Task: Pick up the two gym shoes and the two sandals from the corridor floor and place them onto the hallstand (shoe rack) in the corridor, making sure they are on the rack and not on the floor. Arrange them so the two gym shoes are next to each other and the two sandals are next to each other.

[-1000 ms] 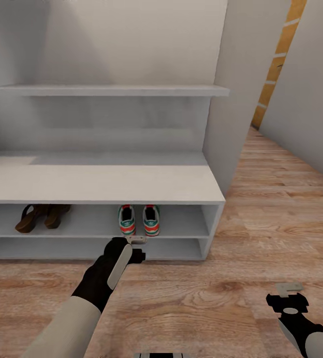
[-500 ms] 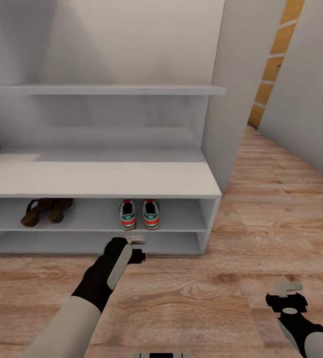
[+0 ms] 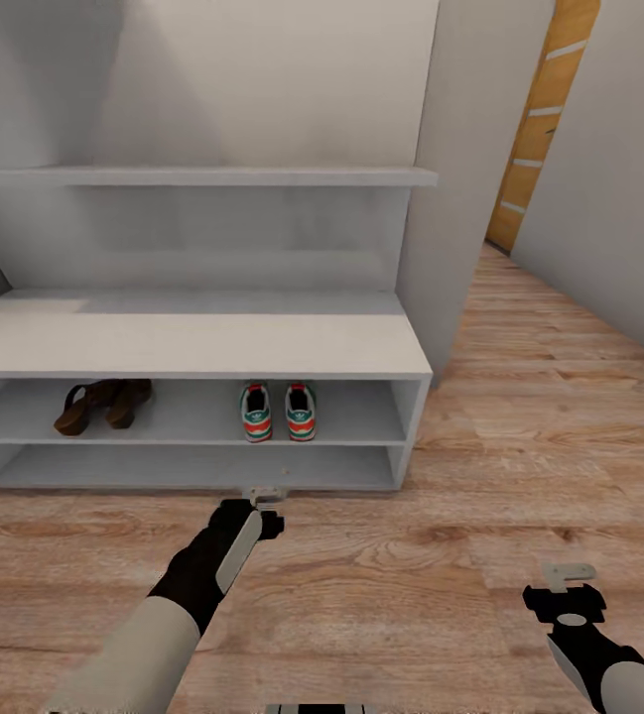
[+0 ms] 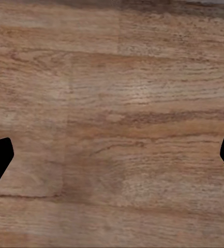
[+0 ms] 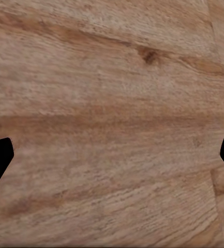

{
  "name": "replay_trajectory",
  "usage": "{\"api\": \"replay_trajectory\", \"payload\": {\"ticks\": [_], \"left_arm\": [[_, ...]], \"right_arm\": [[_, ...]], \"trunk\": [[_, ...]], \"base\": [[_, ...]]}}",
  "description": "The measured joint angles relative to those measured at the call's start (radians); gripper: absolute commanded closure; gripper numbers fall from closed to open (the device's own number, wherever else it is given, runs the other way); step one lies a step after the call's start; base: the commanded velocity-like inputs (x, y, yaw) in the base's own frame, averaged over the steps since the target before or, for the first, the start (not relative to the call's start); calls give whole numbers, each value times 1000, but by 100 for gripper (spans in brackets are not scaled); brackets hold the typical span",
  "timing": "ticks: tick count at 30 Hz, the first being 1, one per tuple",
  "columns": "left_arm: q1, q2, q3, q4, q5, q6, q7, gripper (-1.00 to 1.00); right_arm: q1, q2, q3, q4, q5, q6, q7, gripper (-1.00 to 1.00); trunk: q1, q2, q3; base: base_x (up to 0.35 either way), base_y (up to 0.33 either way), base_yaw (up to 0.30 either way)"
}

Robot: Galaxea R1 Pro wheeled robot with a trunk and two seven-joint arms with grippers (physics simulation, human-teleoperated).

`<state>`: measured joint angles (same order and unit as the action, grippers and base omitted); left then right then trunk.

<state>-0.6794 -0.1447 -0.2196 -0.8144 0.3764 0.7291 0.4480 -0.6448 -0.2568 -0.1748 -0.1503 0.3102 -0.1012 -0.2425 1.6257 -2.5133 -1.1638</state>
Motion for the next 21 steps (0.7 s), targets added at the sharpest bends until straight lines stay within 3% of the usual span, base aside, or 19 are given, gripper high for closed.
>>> {"api": "replay_trajectory", "payload": {"ticks": [4, 9, 10, 15, 21], "left_arm": [[0, 8, -1, 169, -1, -272, -51, -100], [0, 29, -2, 337, -4, -549, -207, -100], [0, 29, -2, 338, -4, -551, -209, -100], [0, 56, -3, 426, -4, -675, -358, -100], [0, 70, -3, 468, -5, -725, -415, -100]], "right_arm": [[0, 11, 1, 0, 0, 0, 1, -100], [0, 23, 1, 0, 0, 0, 1, -100], [0, 23, 1, 0, 0, 0, 1, -100], [0, 28, 1, 0, 0, 0, 2, -100], [0, 29, 1, 0, 0, 0, 3, -100]], "trunk": [[0, 0, 0], [0, 0, 0], [0, 0, 0], [0, 0, 0], [0, 0, 0]], "base": [[-21, -2, 0], [-8, -1, 0], [-5, -1, 0], [-3, 0, 0], [0, 0, 0]]}}
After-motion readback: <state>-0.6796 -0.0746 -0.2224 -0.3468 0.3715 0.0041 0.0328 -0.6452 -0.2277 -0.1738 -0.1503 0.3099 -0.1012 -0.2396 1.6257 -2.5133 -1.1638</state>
